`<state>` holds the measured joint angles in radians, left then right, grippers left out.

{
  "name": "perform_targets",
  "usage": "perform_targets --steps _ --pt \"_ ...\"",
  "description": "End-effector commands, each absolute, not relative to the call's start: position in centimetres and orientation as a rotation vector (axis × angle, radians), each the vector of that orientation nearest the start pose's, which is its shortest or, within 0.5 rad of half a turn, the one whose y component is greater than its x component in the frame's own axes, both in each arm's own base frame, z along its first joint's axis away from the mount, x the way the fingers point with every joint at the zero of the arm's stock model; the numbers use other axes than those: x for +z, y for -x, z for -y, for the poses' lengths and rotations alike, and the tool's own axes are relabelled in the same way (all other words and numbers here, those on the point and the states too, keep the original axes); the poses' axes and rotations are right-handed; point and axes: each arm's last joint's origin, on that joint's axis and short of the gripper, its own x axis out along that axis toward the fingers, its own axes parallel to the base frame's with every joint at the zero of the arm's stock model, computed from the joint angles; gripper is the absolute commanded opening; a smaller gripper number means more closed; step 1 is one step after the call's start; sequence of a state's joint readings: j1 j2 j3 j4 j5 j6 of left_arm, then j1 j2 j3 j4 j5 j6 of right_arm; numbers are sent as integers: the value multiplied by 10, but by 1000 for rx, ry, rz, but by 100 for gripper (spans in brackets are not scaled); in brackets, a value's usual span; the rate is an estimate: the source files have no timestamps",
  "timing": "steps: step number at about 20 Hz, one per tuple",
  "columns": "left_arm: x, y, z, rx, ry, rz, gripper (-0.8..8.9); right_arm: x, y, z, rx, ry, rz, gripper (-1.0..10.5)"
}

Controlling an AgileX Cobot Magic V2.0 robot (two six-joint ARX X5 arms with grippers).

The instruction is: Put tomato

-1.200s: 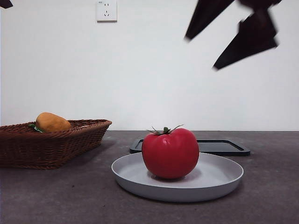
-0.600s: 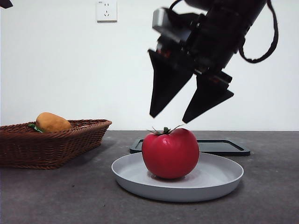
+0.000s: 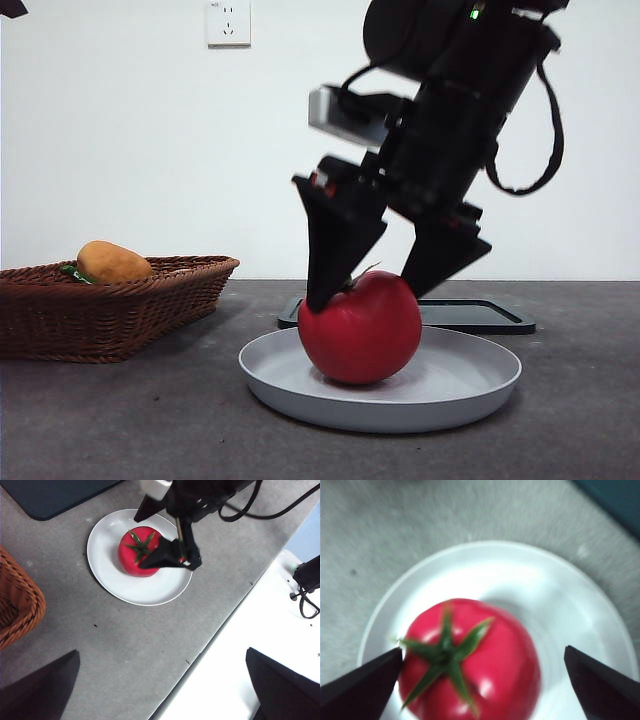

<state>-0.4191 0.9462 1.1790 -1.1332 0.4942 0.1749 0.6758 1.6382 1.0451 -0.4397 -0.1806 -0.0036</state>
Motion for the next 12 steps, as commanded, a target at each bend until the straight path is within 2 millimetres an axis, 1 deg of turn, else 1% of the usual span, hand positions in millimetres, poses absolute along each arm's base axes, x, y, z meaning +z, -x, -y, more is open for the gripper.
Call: perform_targets --steps 1,5,8,12 --pt "366 -130 74 -942 -131 -818 530 193 -250 -216 801 279 -1031 521" --pt "366 -130 74 -942 -131 -817 529 192 -250 -219 807 283 -1022 507" --pt "366 -130 74 -942 -131 -817 528 191 -250 -218 784 297 -1025 377" --pt "366 -130 74 -942 -131 -817 528 192 -250 -219 786 294 -1018 261"
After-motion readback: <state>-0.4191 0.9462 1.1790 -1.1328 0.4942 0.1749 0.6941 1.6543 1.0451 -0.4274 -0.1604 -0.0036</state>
